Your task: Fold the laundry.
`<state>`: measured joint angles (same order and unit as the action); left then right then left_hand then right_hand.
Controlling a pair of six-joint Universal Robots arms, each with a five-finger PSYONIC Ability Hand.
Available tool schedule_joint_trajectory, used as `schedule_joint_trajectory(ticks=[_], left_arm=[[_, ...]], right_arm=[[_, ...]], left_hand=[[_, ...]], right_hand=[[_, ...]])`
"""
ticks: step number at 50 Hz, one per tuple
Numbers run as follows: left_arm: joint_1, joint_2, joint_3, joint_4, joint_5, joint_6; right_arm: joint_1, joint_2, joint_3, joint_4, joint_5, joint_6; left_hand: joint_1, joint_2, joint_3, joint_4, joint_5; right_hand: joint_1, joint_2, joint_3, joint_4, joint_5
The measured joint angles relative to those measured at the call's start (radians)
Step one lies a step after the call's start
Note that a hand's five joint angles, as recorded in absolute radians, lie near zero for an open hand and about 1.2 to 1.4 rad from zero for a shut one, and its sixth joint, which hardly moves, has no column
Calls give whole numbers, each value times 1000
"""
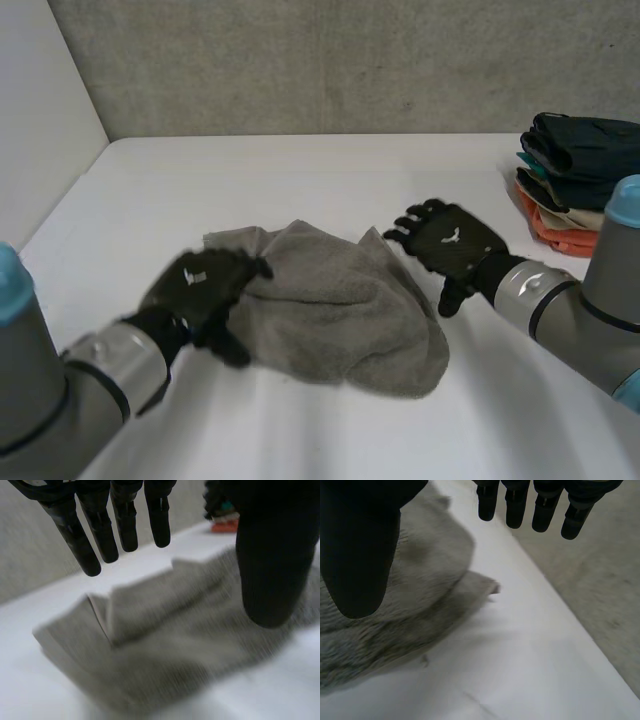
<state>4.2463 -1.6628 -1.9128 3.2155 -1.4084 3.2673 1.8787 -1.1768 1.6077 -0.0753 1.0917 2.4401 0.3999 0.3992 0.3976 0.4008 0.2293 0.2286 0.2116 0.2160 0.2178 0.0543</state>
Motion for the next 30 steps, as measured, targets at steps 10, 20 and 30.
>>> schedule_joint_trajectory(ticks=[10,20,30], left_arm=[[50,-168,-18,103,-22,123],[54,-317,68,135,-30,165],[48,-337,165,169,-67,169]], right_arm=[[56,124,-118,48,3,-210],[77,265,-241,50,18,-290],[73,302,-290,-8,23,-171]], left_hand=[[0,2,2,2,3],[481,440,439,438,430],[722,793,781,794,751]], right_hand=[[62,82,82,79,74],[203,216,210,208,204],[905,970,967,973,946]])
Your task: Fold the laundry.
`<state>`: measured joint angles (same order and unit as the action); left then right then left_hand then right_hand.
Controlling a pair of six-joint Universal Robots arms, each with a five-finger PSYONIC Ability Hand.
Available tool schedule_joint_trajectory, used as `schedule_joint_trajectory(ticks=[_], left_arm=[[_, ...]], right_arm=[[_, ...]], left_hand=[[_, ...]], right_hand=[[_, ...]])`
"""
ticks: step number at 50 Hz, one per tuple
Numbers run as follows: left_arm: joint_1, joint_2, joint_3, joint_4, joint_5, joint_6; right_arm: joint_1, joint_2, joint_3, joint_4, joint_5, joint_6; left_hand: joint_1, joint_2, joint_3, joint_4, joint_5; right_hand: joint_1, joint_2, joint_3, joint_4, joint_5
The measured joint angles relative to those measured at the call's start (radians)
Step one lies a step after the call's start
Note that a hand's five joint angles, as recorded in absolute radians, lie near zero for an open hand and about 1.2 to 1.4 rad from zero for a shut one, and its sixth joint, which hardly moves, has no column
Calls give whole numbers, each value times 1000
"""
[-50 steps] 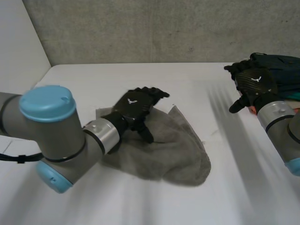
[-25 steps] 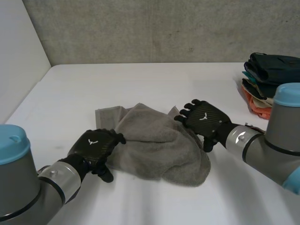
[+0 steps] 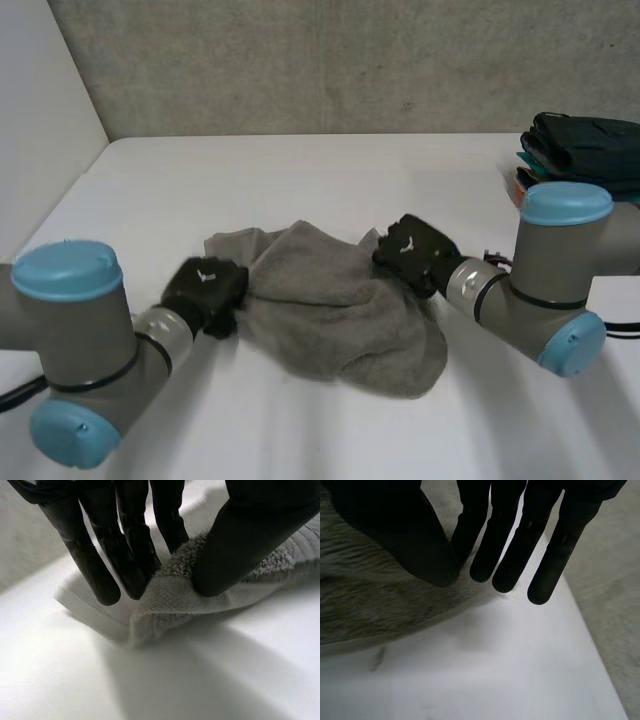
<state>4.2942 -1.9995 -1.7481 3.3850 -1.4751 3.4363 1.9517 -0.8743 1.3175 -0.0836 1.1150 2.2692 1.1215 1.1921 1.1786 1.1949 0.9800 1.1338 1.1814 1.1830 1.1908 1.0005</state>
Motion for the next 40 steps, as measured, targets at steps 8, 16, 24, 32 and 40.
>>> schedule_joint_trajectory(ticks=[8,16,24,32,40], left_arm=[[37,236,38,-2,-22,-41],[97,452,98,-75,63,-172],[142,483,196,-195,134,-292],[144,470,286,-288,134,-352],[125,487,366,-319,129,-397]], right_arm=[[-42,-144,12,-37,18,229],[-84,-308,26,9,32,322],[-80,-321,39,225,47,274],[-42,-226,119,189,46,291],[9,-91,148,-108,54,364]], left_hand=[[0,2,4,3,0],[0,3,11,4,0],[6,4,12,4,0],[6,5,12,4,0],[6,5,12,4,0]], right_hand=[[0,0,2,3,0],[-289,-302,-293,-291,-277],[-785,-830,-843,-852,-856],[-785,-830,-843,-852,-861],[-785,-830,-843,-852,-858]])
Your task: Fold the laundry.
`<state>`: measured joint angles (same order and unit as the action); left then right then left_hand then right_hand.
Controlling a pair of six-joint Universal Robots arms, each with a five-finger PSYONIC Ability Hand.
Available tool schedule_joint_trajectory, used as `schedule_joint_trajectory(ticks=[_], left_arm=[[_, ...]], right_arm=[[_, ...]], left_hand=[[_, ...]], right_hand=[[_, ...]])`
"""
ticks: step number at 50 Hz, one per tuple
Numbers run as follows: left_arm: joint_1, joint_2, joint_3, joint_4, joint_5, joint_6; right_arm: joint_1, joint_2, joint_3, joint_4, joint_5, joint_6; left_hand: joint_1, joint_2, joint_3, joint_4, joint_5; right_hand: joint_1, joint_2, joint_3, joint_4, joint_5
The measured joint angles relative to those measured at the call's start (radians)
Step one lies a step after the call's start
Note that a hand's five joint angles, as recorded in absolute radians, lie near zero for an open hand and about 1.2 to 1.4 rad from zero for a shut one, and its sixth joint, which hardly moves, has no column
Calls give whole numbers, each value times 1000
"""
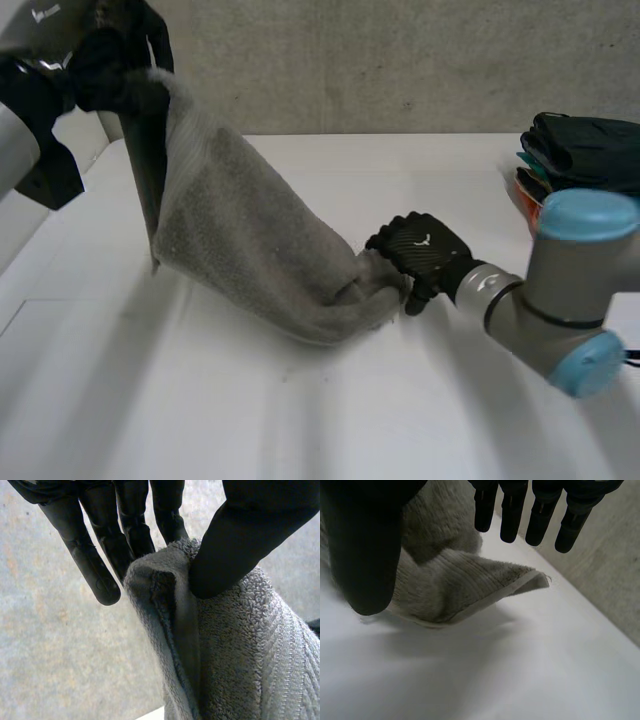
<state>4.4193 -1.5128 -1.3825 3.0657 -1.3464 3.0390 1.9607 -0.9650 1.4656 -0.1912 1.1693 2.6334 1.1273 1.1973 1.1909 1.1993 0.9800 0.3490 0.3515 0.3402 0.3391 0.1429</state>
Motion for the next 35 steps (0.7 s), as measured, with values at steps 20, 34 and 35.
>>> schedule_joint_trajectory(ticks=[20,34,35], left_arm=[[41,30,33,-38,-13,-4],[204,38,-15,-179,82,34],[214,32,-26,-195,94,41]], right_arm=[[2,187,-257,-99,84,-151],[-224,-354,-208,325,70,-99],[-240,-381,-214,382,70,-119]], left_hand=[[0,0,0,0,0],[0,0,0,0,0],[0,0,0,0,0]], right_hand=[[777,831,845,855,834],[777,831,847,859,835],[777,831,847,859,835]])
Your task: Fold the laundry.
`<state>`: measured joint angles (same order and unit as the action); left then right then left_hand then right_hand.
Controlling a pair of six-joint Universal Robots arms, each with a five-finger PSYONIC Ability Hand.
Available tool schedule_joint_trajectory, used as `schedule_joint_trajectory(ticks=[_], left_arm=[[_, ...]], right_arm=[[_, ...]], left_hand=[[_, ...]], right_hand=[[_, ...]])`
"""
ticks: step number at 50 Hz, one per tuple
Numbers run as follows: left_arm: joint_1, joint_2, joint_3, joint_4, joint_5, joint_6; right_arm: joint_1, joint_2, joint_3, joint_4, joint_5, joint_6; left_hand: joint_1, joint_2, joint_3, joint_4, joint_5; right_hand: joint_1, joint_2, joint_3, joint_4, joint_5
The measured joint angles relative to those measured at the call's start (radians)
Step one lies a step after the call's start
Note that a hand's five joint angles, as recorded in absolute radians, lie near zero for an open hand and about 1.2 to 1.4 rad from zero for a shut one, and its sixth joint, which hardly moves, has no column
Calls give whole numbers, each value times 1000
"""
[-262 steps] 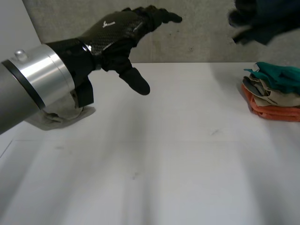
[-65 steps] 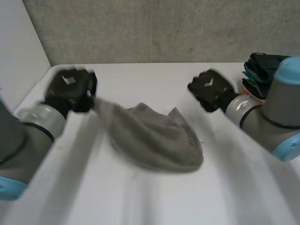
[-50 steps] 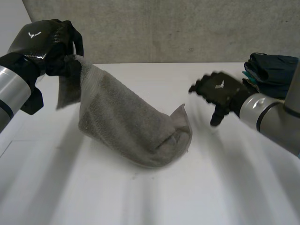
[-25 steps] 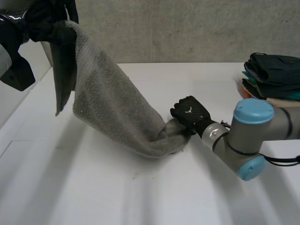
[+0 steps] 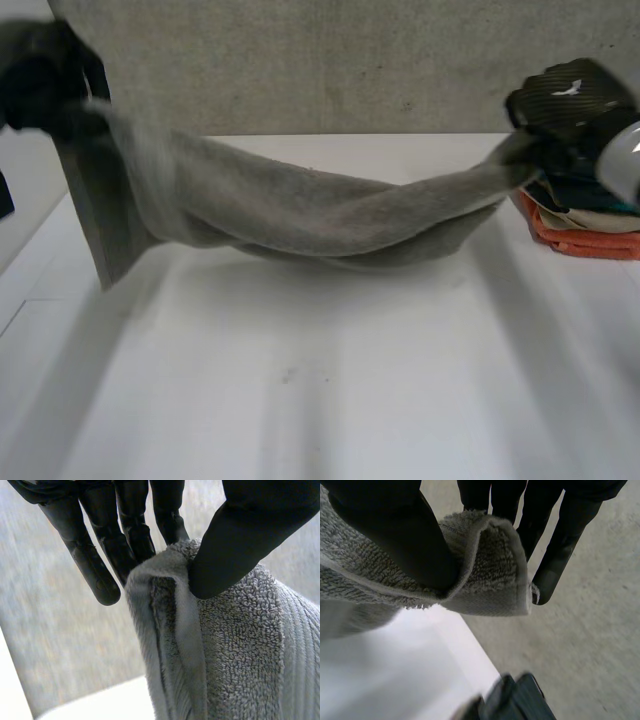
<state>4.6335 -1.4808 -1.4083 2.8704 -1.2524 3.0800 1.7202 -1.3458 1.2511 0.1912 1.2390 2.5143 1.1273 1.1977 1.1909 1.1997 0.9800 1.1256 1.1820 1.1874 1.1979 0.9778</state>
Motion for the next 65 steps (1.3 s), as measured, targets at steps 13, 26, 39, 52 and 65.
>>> schedule_joint_trajectory(ticks=[13,26,39,52,65], left_arm=[[-9,-276,-151,5,12,162],[-84,-666,105,344,-162,174],[-90,-510,-88,350,-153,208],[-89,-366,-477,475,-31,455],[-107,-496,-407,452,-45,500]], right_arm=[[50,158,-19,196,56,-46],[174,436,2,-163,267,166],[208,380,99,-270,292,186],[216,369,132,-275,290,169],[209,366,150,-281,291,164]], left_hand=[[0,0,0,0,0],[-739,-742,-729,-749,-699],[-814,-894,-891,-898,-846],[-634,-708,-703,-706,-653],[-447,-530,-524,-543,-499]], right_hand=[[0,0,3,0,12],[0,0,3,0,12],[0,0,3,0,15],[0,0,3,0,15],[0,0,3,0,15]])
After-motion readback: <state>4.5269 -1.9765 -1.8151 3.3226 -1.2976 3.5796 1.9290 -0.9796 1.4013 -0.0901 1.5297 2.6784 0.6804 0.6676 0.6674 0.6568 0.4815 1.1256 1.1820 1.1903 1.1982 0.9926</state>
